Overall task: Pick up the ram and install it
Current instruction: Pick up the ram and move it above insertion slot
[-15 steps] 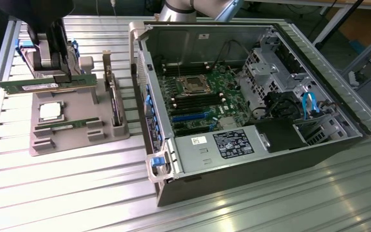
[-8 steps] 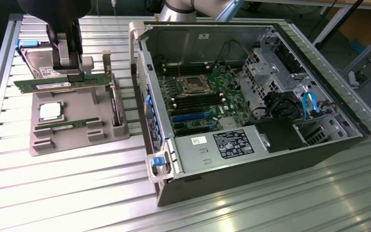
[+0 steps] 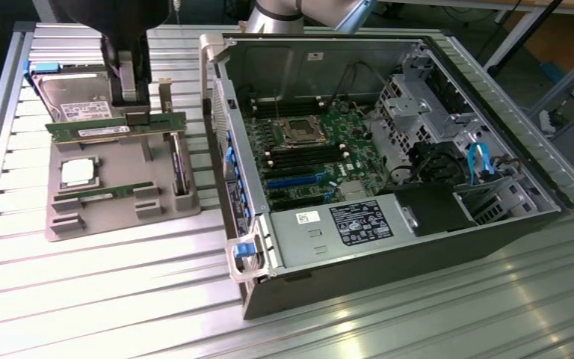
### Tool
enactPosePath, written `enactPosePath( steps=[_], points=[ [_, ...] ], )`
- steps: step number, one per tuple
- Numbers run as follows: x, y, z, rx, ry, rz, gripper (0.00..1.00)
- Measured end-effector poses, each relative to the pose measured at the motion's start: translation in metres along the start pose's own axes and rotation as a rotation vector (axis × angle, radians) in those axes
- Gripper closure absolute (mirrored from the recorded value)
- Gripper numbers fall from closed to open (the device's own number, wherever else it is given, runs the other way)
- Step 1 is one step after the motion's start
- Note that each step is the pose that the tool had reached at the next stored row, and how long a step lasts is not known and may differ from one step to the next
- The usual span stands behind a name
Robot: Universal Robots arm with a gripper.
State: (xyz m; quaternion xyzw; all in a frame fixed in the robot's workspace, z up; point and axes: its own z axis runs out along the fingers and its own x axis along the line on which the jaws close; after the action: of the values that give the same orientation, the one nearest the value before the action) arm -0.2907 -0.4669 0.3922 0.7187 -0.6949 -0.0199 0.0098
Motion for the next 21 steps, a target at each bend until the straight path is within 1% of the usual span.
enactPosePath(
  steps=[5,6,10,11,12,16,18,21],
  points=[
    [0.000,-0.0137,-0.0006,-0.0001,0.0000,0.000,0.88],
    [0.001,-0.0207,-0.0009,0.0000,0.0000,0.000,0.88],
    [0.001,-0.0328,-0.0014,-0.0001,0.0000,0.000,0.88],
    [0.001,-0.0370,-0.0016,-0.0001,0.0000,0.000,0.88],
    [0.001,-0.0438,-0.0019,-0.0001,0.0000,0.000,0.88],
    [0.002,-0.0634,-0.0027,-0.0001,0.0001,0.000,0.88],
    [0.002,-0.0689,-0.0029,-0.0001,0.0000,0.000,0.88],
    [0.003,-0.0804,-0.0034,0.0000,0.0000,0.000,0.88]
  ],
)
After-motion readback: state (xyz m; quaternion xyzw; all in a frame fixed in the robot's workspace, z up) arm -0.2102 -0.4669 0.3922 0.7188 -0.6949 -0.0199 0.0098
